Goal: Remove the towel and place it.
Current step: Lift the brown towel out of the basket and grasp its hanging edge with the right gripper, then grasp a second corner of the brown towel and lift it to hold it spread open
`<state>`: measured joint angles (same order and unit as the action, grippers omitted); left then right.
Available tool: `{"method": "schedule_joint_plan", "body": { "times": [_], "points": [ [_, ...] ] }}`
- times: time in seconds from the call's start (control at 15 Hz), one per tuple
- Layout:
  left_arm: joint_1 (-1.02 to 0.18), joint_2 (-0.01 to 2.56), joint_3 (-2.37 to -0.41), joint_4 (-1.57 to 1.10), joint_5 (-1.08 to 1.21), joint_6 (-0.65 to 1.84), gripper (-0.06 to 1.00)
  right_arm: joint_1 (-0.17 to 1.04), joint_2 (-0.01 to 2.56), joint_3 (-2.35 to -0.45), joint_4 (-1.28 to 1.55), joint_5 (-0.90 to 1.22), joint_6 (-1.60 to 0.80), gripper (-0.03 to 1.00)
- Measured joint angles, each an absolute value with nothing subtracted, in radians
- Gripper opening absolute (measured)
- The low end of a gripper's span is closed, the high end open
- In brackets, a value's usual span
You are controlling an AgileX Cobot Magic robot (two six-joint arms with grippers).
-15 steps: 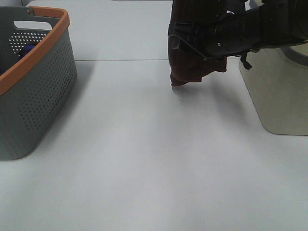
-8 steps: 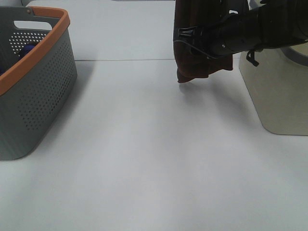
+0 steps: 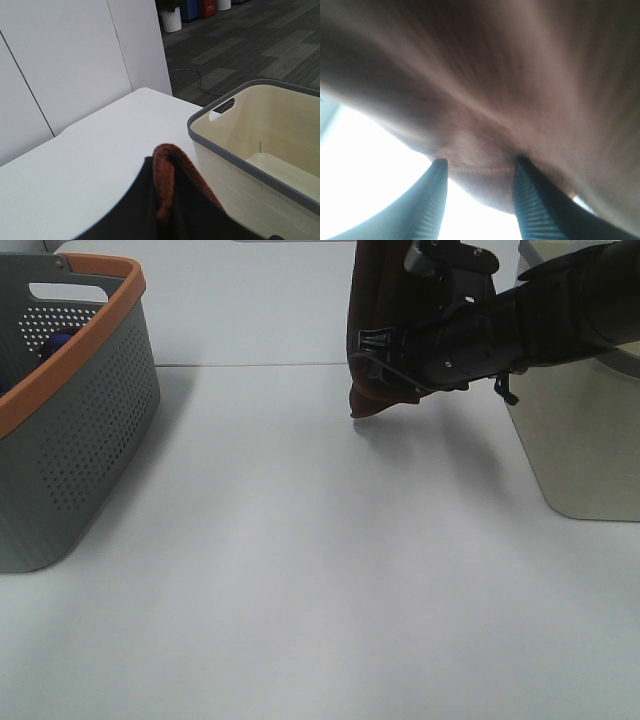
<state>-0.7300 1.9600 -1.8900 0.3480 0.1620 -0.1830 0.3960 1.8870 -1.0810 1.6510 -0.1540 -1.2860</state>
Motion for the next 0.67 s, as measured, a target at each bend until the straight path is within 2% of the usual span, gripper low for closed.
{"method": "schedule_joint_plan", "body": {
  "times": [0.4,0.47,0.67],
  "points": [
    [-0.73,1.96,-1.89,0.351,0.161,-0.183,0.01,0.396,1.891,-1.081,1.651,-0.114,-1.255,0.45],
    [-0.73,1.96,-1.89,0.356,0.161,-0.183,0.01,0.396,1.86,-1.081,1.653,-0.023,-1.244,0.46],
    [-0.73,1.96,-1.89,0.359,0.161,-0.183,0.01,0.396,1.844,-1.081,1.657,0.062,-1.216,0.68]
  ]
}}
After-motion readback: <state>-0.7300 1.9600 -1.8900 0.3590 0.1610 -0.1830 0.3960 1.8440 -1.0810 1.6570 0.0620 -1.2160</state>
